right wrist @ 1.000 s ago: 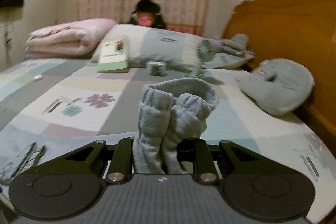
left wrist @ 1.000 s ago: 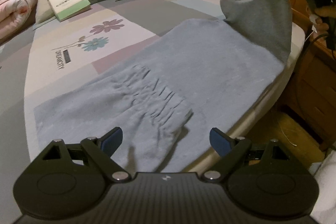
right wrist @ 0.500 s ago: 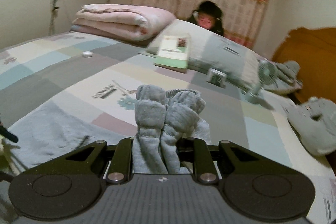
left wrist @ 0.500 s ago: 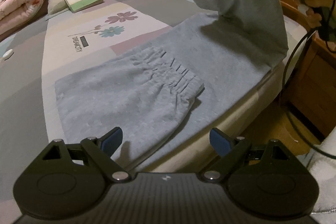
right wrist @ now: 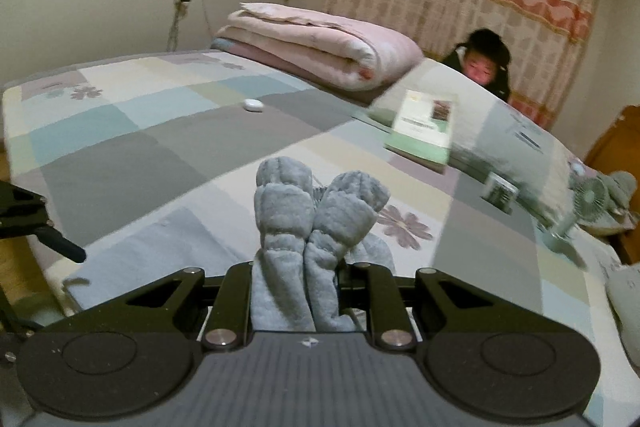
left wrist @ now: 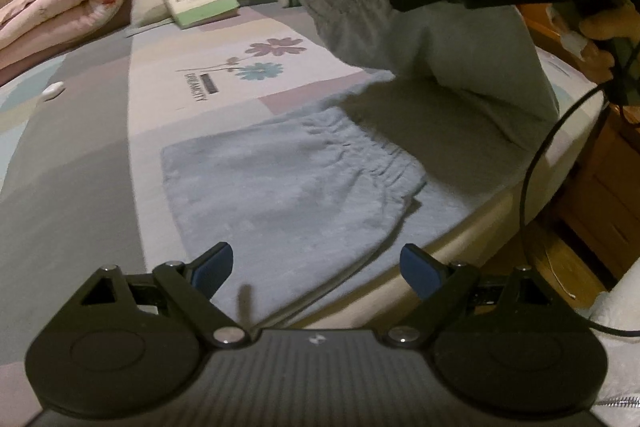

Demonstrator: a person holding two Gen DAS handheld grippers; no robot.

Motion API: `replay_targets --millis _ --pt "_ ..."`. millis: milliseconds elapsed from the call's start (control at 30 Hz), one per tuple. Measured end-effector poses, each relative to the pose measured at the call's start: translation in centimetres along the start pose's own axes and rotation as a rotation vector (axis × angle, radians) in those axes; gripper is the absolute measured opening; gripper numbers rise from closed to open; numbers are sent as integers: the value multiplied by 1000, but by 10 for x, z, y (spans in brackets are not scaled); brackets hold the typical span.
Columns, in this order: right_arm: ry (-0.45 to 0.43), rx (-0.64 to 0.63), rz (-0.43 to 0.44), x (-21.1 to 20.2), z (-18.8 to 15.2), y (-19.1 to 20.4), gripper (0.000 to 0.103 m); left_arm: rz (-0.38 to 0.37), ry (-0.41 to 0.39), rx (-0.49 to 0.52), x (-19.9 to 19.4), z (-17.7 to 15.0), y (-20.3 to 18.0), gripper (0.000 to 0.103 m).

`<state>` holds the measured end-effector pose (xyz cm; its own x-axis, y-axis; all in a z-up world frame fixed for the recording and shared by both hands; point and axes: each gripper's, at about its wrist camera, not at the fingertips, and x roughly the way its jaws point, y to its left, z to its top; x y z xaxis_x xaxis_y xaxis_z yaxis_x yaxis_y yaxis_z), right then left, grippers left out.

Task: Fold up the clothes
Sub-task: 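Lift the held cuffs with the right gripper, raising the pant legs, then lay the cuffs back over the pants and open the right gripper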

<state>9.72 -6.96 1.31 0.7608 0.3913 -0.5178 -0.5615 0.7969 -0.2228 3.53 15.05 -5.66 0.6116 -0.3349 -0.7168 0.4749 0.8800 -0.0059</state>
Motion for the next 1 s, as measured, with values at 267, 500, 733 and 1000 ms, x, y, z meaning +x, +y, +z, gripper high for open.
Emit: replay_targets --millis 267,500,733,1000 --pt "-19 -50 72 12 17 38 21 39 -8 -56 -9 -8 19 91" --pt "-2 -119 97 31 23 69 21 60 -20 -81 -17 -13 29 91" --pt "17 -206 94 49 20 98 21 81 -21 -107 -20 -18 37 91" --pt "18 -313 100 58 21 129 22 97 -28 -118 -25 -21 41 91"
